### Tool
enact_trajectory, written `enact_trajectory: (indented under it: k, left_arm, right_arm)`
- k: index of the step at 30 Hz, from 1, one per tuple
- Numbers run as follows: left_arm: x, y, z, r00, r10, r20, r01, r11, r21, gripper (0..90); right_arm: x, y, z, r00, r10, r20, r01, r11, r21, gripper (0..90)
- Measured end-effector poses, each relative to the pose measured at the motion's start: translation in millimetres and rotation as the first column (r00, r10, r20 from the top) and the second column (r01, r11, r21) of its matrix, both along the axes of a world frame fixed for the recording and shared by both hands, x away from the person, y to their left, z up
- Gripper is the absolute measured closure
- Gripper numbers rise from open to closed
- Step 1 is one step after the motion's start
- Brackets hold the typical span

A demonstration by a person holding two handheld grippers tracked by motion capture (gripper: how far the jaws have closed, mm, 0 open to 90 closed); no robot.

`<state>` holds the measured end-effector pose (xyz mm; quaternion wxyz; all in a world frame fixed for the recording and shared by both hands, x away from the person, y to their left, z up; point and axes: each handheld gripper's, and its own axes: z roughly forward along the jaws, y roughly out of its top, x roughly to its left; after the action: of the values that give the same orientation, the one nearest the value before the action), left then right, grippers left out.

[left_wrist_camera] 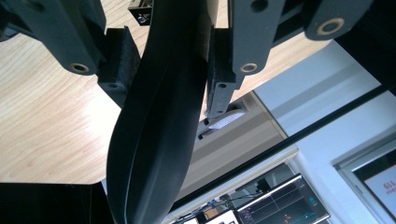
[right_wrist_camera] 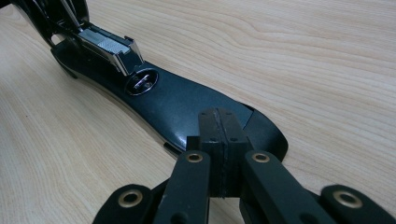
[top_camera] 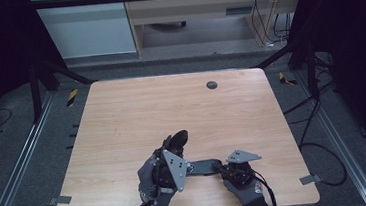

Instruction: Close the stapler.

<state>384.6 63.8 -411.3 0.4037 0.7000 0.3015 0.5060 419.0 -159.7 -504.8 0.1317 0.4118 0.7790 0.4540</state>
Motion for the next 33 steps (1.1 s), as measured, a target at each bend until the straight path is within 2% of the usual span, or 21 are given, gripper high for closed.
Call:
enact_trajectory:
  k: [11, 19, 27, 33]
  left_arm:
    - [-0.2, -13.6, -9.0, 0.9998, -0.017, 0.012, 0.016, 0.9974, 0.07, 58.3]
    - [-1.1, -26.3, -19.1, 0.999, -0.018, 0.042, 0.011, 0.9886, 0.15, 58.5]
    - [-1.0, -32.2, -24.8, 0.9983, -0.026, 0.051, 0.016, 0.9816, 0.19, 58.5]
    - [-1.2, -36.6, -29.2, 0.9979, -0.035, 0.055, 0.022, 0.9733, 0.229, 58.4]
  right_arm:
    - [-0.1, 0.2, -0.2, 1.0, -0.001, 0.002, 0.001, 1.0, 0.001, 90.0]
    - [-0.5, 0.4, 0.0, 1.0, -0.001, -0.003, 0.001, 1.0, 0.005, 90.0]
    - [-0.6, 0.4, -0.1, 1.0, -0.002, -0.001, 0.002, 1.0, 0.007, 90.0]
    - [0.3, -1.4, -0.8, 1.0, 0.001, -0.002, -0.001, 0.9999, 0.012, 90.0]
